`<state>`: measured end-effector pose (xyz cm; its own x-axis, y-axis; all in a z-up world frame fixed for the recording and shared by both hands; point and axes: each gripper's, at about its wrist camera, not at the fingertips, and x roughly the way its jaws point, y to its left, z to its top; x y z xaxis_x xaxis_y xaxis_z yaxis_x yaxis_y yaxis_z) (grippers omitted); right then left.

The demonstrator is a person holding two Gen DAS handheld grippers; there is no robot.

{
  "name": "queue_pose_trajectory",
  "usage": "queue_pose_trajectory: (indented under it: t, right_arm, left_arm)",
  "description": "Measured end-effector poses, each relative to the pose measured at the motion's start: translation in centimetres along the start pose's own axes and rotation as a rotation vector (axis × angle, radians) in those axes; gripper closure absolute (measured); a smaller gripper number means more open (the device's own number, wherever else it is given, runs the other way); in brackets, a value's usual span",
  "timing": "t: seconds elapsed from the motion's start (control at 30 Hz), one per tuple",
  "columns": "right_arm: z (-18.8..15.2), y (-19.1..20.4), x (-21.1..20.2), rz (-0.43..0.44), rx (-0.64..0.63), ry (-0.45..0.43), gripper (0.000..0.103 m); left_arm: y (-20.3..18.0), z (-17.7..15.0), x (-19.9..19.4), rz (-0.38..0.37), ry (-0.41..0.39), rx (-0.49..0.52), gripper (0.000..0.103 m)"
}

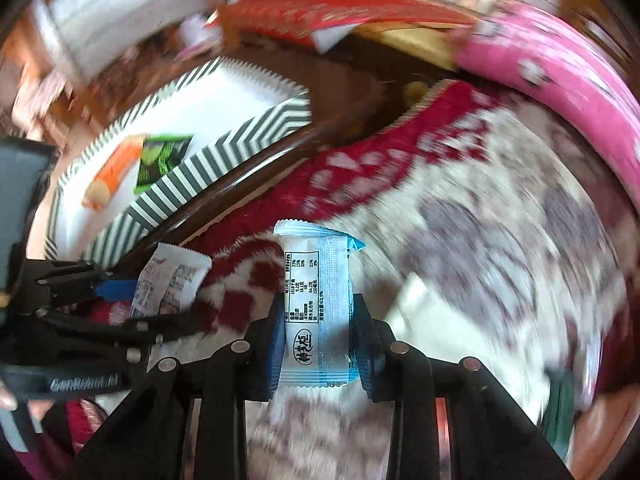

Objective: Organize snacks

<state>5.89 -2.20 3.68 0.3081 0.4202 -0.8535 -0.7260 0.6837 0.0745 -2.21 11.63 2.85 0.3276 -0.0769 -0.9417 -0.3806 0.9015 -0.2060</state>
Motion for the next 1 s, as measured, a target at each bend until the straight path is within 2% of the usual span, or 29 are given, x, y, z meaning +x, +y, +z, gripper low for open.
queue_pose_trajectory:
  t: [0.23,0.4,0.6,1.0]
  right_arm:
    - [-4.7,-0.4,-5.0,-0.069,0.184,-0.083,0.07]
    - [-6.9,-0.2,-6.3,-0.06,0.261,-0.094,0.07]
    - [-7.3,0.9,-7.1,-0.051,0.275,-0.109,0.07]
    - [-5.3,3.9,-7.8,-0.041,0.228,-0.136,0.07]
  left_arm:
    - [-2.6,-1.0,-2.8,0.062,-0.127,0.123,0.051]
    - [-3.4,-1.7,-4.9,0.092,-0.208,0.178,0.051]
    - [-3.1,-2.1,-7.1,0.097,-0.262,0.184,0.051]
    - [-1.7,-2.1,-9.5,0.106,-0.321,0.16,0.051]
